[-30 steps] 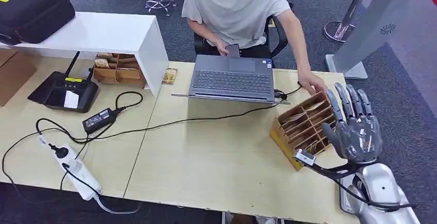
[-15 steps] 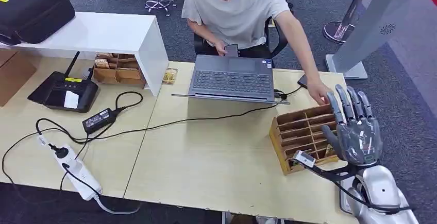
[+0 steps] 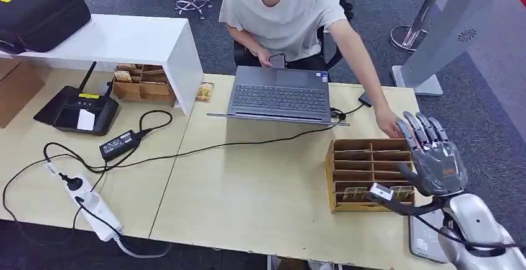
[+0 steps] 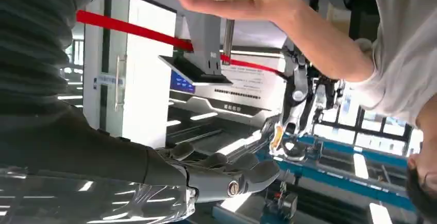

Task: Pass the card to the sensor for recognition and then transmit it.

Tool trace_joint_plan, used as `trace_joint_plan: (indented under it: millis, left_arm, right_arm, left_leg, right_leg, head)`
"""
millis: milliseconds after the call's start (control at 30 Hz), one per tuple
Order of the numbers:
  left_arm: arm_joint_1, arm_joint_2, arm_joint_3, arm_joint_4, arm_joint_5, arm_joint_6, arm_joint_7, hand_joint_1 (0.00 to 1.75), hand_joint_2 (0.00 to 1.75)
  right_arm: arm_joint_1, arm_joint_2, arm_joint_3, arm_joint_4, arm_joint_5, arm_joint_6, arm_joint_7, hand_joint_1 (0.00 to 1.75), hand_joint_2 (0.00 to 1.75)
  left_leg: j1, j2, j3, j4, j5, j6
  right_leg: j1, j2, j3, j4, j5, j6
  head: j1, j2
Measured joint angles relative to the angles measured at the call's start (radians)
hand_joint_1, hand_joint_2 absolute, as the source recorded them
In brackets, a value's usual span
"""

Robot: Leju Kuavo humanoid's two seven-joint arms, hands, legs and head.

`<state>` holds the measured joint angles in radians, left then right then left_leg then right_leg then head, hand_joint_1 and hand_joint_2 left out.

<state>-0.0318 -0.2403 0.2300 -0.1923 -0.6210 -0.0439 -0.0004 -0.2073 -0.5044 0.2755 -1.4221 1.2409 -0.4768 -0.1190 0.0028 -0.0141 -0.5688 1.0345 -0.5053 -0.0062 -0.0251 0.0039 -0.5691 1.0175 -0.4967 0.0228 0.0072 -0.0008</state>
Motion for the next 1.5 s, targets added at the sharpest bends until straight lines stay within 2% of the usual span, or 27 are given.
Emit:
trace_joint_plan:
  millis: [200,367,533,1000,1500]
  left_arm:
    - [0.0,0.0,0.007,0.0,0.0,0.001,0.0,0.0,1.75]
    - [0.0,0.0,0.01,0.0,-0.003,0.0,0.0,0.0,1.75]
    - [-0.001,-0.001,0.01,0.0,-0.014,-0.001,0.0,0.0,1.75]
    - [-0.001,-0.002,0.011,0.0,-0.021,-0.001,0.0,0.0,1.75]
    - [-0.001,-0.002,0.011,0.0,-0.027,-0.001,0.0,0.0,1.75]
  right_arm:
    - [-0.031,-0.051,0.046,0.016,-0.032,0.056,-0.001,0.0,1.75]
    - [-0.055,-0.059,0.078,0.039,-0.021,0.043,0.006,0.0,1.75]
    - [-0.084,-0.044,0.113,0.09,0.014,0.0,0.024,0.0,1.75]
    - [-0.142,0.022,0.172,0.172,0.027,-0.017,0.027,0.0,1.75]
    - [-0.163,0.037,0.197,0.196,0.029,-0.027,0.028,0.0,1.75]
  left_leg:
    - [0.0,0.0,0.0,0.0,0.0,0.0]
    - [0.0,0.0,0.0,0.0,0.0,0.0]
    - [0.0,0.0,0.0,0.0,0.0,0.0]
    - [0.0,0.0,0.0,0.0,0.0,0.0]
    - [0.0,0.0,0.001,0.0,0.0,0.0]
  right_leg:
    - [0.0,0.0,0.0,0.0,0.0,0.0]
    - [0.0,0.0,0.0,0.0,0.0,0.0]
    - [0.0,0.0,0.0,0.0,0.0,0.0]
    - [0.0,0.0,0.0,0.0,0.0,0.0]
    - [0.0,0.0,0.0,0.0,0.0,0.0]
  head:
    - [0.0,0.0]
    - [0.0,0.0]
    - [0.0,0.0]
    - [0.0,0.0]
    - [0.0,0.0]
